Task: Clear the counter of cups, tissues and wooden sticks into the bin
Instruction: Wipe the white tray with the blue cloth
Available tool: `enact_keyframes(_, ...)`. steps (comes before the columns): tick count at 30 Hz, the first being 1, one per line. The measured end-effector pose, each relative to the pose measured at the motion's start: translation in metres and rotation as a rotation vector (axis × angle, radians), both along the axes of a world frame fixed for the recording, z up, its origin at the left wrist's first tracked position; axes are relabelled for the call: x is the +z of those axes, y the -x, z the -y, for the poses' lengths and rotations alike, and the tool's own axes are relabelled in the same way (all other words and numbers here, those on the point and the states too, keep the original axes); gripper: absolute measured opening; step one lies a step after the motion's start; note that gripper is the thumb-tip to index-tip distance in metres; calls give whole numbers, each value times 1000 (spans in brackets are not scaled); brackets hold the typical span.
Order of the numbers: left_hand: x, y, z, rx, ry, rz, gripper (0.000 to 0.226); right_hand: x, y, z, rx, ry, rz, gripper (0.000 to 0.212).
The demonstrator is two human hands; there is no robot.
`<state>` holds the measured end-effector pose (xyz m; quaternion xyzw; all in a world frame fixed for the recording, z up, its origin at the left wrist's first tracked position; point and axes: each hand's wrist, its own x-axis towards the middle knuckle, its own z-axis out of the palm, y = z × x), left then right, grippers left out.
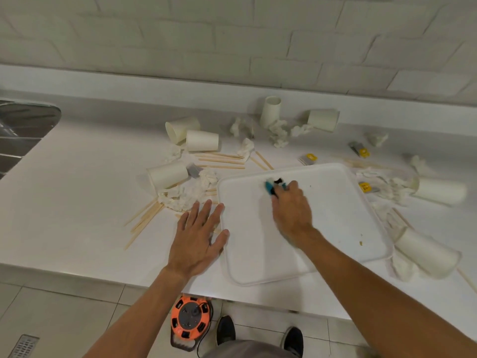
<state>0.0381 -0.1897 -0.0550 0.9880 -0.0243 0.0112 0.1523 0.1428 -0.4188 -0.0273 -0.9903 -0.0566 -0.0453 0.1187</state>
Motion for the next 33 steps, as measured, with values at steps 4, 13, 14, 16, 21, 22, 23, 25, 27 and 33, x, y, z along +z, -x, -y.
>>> enact_keyframes(4, 1, 0, 0, -5, 26, -8, 64, 0, 18, -22, 318, -17, -7, 33)
enact_keyframes(13, 5, 1, 1, -5, 35, -27, 64, 7, -29, 26, -17, 58, -7, 33)
enact_keyframes(14, 5, 1, 1, -5, 32, -29, 64, 6, -22, 20, 16, 48, -8, 34)
enact_keyframes(16, 5, 1, 1, -6, 27, -29, 64, 2, 0, 5, 135, 13, -5, 38)
enact_keyframes(21, 4, 1, 1, -1, 8, -29, 66, 1, 43, -8, 349, 21, -18, 39)
enact_keyframes(22, 3, 1, 1, -2, 3, -24, 66, 2, 45, -6, 388, 15, -45, 38)
enact_keyframes(23, 3, 1, 1, -7, 2, -17, 66, 5, 47, -3, 425, -14, -78, 36)
enact_keyframes(25, 3, 1, 0, -13, 14, -13, 67, 9, 50, 6, 476, -118, -168, 33)
enact_keyframes(27, 5, 1, 1, -8, 35, -17, 67, 14, 50, 16, 454, -240, -278, 30)
enact_keyframes(33, 34, -10, 42, 74, 262, 261, 45, 31, 51, 33, -155, -883, -218, 35)
